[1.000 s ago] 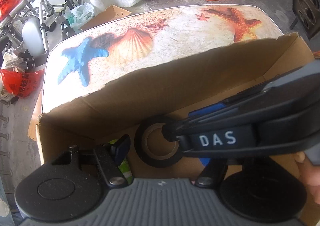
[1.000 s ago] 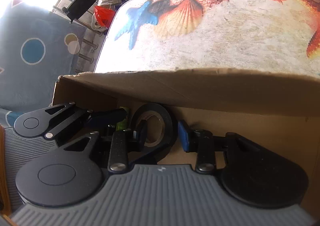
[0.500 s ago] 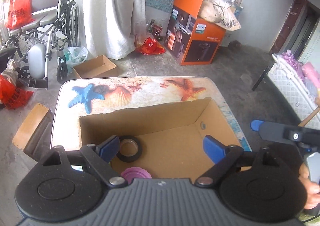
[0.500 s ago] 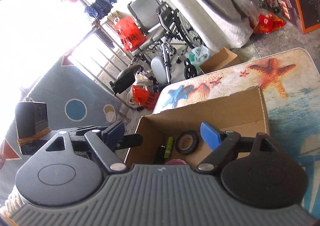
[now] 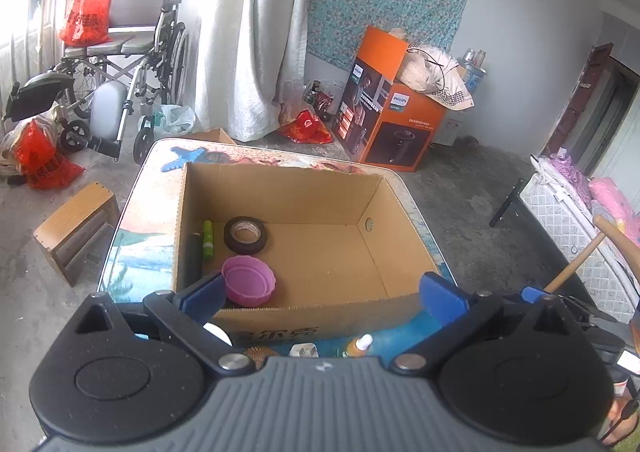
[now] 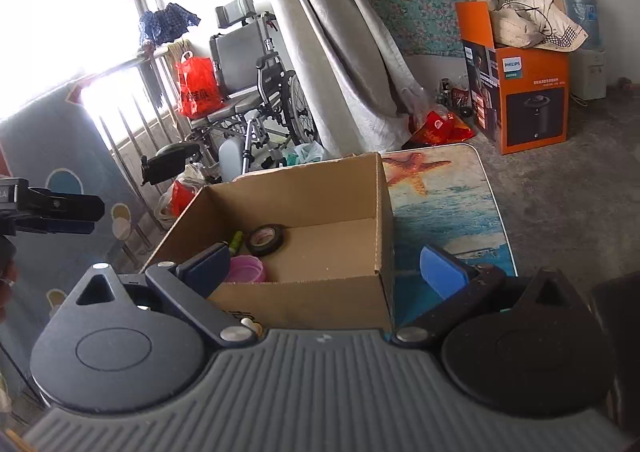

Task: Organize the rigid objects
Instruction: 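Move the right tool back to the green dropper bottle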

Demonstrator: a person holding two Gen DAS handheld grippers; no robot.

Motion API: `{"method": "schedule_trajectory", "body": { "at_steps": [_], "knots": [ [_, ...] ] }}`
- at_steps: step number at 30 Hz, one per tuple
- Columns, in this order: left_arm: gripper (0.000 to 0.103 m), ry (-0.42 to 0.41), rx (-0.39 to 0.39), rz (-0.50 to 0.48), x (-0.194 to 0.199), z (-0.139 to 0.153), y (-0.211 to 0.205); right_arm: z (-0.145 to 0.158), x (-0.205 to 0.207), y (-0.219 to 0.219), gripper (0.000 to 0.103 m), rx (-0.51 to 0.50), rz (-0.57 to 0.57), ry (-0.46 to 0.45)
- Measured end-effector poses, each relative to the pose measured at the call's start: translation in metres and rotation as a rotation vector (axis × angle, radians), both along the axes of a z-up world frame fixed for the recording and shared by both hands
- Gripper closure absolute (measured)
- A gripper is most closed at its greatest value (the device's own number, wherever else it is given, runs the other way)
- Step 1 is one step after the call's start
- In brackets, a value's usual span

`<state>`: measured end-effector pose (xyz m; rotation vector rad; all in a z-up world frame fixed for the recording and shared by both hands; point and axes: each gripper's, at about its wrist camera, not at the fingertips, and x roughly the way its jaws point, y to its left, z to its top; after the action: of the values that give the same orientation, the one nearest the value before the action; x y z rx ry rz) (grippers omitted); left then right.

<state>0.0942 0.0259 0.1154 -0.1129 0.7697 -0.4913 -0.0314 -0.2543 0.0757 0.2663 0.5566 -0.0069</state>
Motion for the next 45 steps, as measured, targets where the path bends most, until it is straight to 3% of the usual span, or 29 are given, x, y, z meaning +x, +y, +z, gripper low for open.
{"method": "schedule_trajectory", "body": {
  "at_steps": [7,18,25,29,39,45],
  "knots": [
    [0.0,0.064,-0.06,0.08,-0.027,-0.04,0.003,-0.032,-0.028,0.02,0.001,-0.149,-0.045,0.077],
    [0.0,-0.003,-0.009,0.087,-0.043,-0.058,-0.018,-0.036,-0.049,0.025,0.001,-0.303,-0.126,0.068],
    [0.0,-0.095,0.032,0.019,-0.054,-0.06,-0.041,-0.031,-0.066,0.013,0.001,-0.124,-0.049,0.007],
    [0.0,-0.093,0.001,-0.048,-0.062,-0.069,-0.046,-0.031,-0.081,0.019,0.001,-0.134,-0.04,-0.035],
    [0.0,-0.288,0.246,-0.12,-0.09,-0.098,-0.081,-0.038,-0.101,0.024,0.001,0.002,-0.079,-0.155],
    [0.0,-0.324,0.287,-0.172,-0.092,-0.126,-0.09,-0.046,-0.072,0.042,0.001,0.09,-0.018,-0.176]
  ]
}}
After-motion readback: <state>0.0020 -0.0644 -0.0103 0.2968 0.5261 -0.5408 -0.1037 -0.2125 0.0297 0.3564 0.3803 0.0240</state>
